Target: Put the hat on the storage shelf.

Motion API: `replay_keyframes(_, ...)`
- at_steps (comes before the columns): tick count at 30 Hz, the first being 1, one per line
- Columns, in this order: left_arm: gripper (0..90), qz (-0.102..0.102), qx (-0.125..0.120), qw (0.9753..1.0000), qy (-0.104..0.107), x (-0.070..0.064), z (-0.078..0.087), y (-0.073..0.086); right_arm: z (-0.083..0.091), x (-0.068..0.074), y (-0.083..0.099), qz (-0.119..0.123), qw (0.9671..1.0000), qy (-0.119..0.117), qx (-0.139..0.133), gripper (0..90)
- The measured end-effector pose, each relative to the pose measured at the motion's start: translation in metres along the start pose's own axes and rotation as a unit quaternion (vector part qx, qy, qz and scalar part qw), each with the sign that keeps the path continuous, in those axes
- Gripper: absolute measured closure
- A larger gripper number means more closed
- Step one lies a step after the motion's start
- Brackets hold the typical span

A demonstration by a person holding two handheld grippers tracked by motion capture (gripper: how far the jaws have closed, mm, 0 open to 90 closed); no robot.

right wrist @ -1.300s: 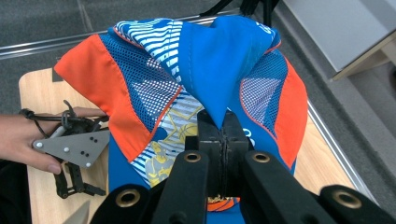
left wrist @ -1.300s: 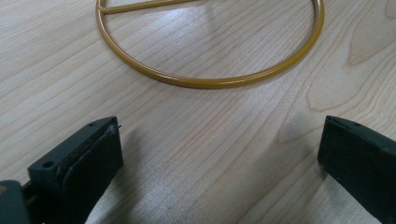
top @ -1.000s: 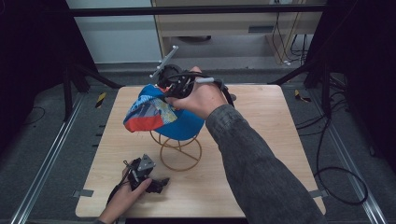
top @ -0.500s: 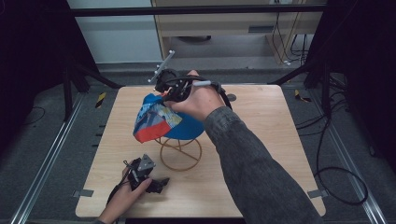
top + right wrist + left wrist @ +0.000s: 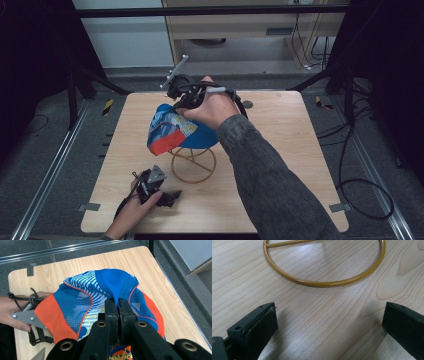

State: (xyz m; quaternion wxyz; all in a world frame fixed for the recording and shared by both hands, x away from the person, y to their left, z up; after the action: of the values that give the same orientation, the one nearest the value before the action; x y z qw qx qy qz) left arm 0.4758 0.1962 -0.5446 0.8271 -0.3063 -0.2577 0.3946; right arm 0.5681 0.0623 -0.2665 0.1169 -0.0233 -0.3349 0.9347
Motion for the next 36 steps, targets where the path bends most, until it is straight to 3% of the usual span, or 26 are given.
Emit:
replay_keyframes(7, 0.0, -0.003, 0.001, 1.0, 0.001, 0.0, 0.0, 0.0, 0.0, 0.0, 0.002, -0.002, 1.0, -0.003, -0.003, 81.4)
replay_keyframes(18, 0.0, -0.002, 0.0, 1.0, 0.001, 0.0, 0.0, 0.0, 0.003, 0.0, 0.004, -0.014, 0.9999, 0.002, -0.005, 57.5)
replay_keyframes(36, 0.0, -0.002, 0.0, 1.0, 0.002, 0.0, 0.0, 0.0, 0.011, 0.012, 0.013, -0.011, 0.9996, -0.009, -0.024, 43.2)
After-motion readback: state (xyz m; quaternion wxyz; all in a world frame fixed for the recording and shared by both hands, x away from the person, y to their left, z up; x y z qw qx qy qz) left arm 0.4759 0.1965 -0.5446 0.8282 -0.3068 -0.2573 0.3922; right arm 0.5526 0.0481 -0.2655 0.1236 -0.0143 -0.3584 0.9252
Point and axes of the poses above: each handheld gripper's, and its own axes: z roughly backward along the jaws, y roughly out of its underside, x roughly to its left, the point moved 5 cm from there along -z, roughly forward along the jaws, and after that the axes turned 14 degrees about -y, right-handed, at the moved point
